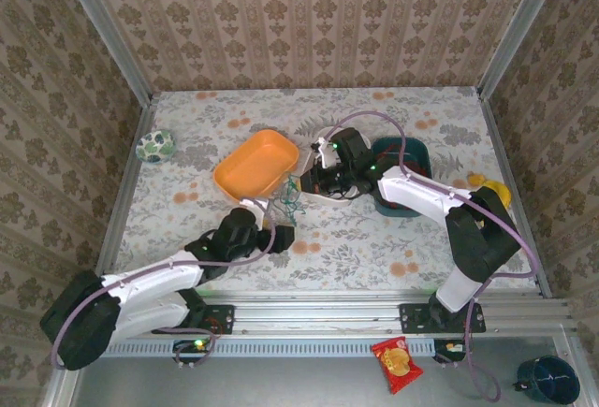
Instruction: Untangle the cables
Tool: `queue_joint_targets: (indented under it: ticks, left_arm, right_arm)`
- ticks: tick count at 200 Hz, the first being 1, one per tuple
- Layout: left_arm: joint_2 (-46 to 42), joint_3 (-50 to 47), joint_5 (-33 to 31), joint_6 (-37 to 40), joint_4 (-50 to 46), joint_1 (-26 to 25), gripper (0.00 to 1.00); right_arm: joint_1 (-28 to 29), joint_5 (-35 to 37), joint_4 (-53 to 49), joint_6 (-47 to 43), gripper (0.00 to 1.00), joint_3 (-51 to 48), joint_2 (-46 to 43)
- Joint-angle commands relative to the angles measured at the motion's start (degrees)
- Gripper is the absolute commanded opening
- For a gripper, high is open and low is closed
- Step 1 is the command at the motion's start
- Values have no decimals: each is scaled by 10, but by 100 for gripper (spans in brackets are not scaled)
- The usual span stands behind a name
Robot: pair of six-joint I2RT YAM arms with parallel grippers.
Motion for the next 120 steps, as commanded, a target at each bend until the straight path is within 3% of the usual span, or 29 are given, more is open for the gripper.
queue_joint_targets:
  ticks: [1,16,37,66,83,120]
  left_arm:
    - [27,31,12,21,58,-3,89]
    - [54,43,13,19,82,-4,87]
    - [90,59,21,20,102,-5,74]
    - [121,78,22,23,99,-8,42]
    - [126,81,21,25,88,-11,29]
    - [89,56,-9,15,74,-15,27]
  right_arm:
    - [-2,-25,12,23,0,21,-12]
    - [-2,-30,16,28,0,17,-16]
    - [-2,-32,21,34,0,12,-19]
    - [-2,-29,26,41,0,4,-23]
    - [-3,-24,26,41,0,1,-28]
    - [-13,-3,32,44,0,-13,-46]
